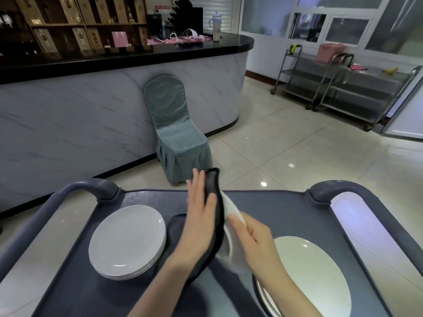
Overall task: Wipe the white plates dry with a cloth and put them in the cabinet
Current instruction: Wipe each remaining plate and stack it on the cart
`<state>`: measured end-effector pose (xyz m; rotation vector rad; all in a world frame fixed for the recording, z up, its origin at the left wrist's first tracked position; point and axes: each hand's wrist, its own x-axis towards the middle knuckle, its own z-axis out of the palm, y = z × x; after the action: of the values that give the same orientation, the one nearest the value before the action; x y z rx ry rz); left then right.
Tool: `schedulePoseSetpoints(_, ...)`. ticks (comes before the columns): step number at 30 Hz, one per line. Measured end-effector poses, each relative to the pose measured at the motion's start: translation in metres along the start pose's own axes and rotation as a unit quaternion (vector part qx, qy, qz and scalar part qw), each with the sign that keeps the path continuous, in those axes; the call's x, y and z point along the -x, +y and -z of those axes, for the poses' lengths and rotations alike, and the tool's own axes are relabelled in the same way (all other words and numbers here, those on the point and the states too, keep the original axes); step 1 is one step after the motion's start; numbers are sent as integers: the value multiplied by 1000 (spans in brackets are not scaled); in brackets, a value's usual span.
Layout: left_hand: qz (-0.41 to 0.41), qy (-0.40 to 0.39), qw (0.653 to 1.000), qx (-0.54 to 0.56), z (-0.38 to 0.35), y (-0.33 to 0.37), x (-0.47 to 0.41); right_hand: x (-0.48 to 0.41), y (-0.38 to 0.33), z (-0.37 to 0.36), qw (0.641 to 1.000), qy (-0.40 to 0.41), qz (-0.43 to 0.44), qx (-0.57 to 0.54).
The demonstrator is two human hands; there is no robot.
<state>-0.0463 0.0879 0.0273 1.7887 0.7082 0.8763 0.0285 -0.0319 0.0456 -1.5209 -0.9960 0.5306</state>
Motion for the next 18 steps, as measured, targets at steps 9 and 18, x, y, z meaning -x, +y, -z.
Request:
schedulePoseSetpoints(9, -149, -133, 963, -180, -13, -6, 24, -8, -4, 0, 959, 124, -146, -209)
schedulePoseSetpoints(18, -157, -135, 959, -194, -28, -8, 44, -14, 2, 4, 971, 145, -114, -149)
